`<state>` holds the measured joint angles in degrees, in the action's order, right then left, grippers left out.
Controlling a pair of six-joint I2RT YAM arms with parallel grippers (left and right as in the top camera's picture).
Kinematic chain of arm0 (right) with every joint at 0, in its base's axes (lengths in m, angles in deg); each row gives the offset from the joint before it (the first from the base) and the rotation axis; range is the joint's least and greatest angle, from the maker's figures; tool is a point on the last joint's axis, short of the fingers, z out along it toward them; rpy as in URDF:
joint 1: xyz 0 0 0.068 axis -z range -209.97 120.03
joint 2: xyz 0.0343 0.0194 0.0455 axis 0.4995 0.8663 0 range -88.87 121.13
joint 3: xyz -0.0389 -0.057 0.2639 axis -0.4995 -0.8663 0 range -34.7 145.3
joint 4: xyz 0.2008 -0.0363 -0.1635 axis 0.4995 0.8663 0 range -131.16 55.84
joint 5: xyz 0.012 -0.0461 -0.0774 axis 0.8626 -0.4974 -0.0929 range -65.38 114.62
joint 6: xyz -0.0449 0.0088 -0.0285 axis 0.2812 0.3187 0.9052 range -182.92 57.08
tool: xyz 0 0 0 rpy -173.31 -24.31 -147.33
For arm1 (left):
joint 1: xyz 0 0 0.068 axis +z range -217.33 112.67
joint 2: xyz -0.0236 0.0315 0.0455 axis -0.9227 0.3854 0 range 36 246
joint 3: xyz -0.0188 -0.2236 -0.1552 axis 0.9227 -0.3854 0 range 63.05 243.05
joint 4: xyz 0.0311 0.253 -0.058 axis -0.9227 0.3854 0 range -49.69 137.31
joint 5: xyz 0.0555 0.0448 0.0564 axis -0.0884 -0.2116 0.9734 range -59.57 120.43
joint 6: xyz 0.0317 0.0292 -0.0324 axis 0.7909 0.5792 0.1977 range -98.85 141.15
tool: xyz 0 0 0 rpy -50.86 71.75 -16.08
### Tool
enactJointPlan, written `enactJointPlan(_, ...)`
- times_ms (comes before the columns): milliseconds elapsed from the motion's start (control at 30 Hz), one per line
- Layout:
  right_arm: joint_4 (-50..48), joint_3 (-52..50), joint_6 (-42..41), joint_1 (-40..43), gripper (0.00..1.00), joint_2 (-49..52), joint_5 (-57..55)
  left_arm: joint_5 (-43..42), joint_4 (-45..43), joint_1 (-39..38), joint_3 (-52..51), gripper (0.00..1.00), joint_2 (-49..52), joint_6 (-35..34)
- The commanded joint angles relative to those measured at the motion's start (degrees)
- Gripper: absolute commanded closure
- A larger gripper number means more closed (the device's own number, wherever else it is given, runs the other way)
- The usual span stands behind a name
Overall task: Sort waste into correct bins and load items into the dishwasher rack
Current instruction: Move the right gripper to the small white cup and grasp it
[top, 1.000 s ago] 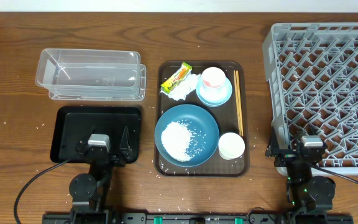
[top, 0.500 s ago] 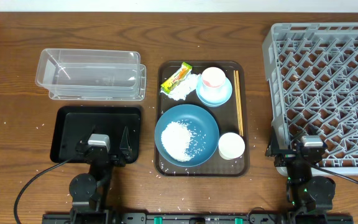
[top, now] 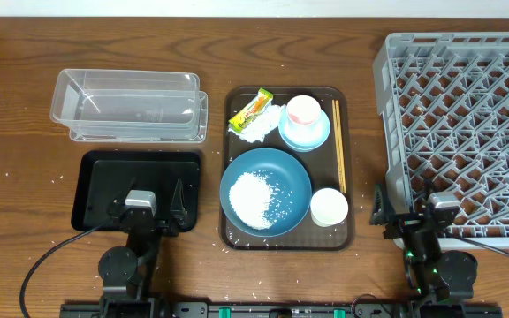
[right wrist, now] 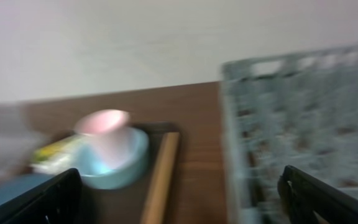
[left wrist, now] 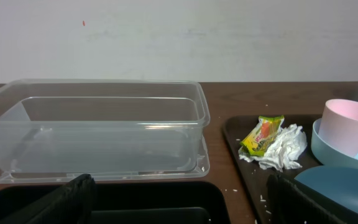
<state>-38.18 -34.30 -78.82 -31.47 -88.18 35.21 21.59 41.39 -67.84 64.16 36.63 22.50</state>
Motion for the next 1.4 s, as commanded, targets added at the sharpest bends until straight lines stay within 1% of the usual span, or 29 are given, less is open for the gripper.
enactJointPlan(0,-0.44,-0.09,-21.64,0.35,0.01,-0.31,13.20,-0.72,1.90,-0.17,-0.87,0.09,-0.42,0.37)
enactJointPlan(100,-0.72,-0.09,-32.11,0.35,0.01,-0.31,17.53,-0.72,1.90,-0.17,-0.87,0.09,-0.42,0.37)
enactJointPlan(133,-0.61,-0.09,-34.36,0.35,0.01,-0.31,17.51,-0.72,1.90,-0.17,-0.87,0.09,-0.42,0.37)
enactJointPlan(167,-0.61,-0.09,-34.86,0.35,0.01,-0.31,17.57,-0.72,1.90,-0.17,-0.87,0.09,-0.42,0.37)
enactJointPlan(433,-0.63,-0.09,-34.62,0.35,0.01,-0.31,18.88,-0.72,1.90,-0.17,-0.87,0.09,-0.42,0.37)
enactJointPlan(500,-0.96,-0.09,-33.29,0.35,0.01,-0.31,18.82,-0.72,1.90,-0.17,-0.87,0.09,-0.42,0.37)
enactJointPlan(700,-5.97,0.68,-29.97,0.35,0.01,-0.31,18.82,-0.72,1.90,-0.17,-0.87,0.09,-0.42,0.37)
enactJointPlan(833,-5.77,3.54,-25.86,0.35,0.01,-0.31,18.82,-0.72,1.90,-0.17,-0.87,0.09,-0.42,0.37)
enactJointPlan(967,-0.72,8.90,-20.26,0.35,0.01,1.18,18.34,-0.72,1.90,-0.17,-0.87,0.09,-0.42,0.37)
enactJointPlan(1133,10.91,20.04,-9.55,0.35,0.01,8.55,18.36,-0.72,1.90,-0.17,-0.87,0.09,-0.42,0.37)
enactJointPlan(1267,22.05,32.22,-0.63,0.35,0.01,17.90,18.36,-0.72,1.90,-0.17,-0.87,0.09,-0.42,0.37)
enactJointPlan(1367,32.09,41.88,4.11,0.35,0.01,25.59,18.36,-0.72,1.90,-0.17,-0.87,0.09,-0.42,0.37)
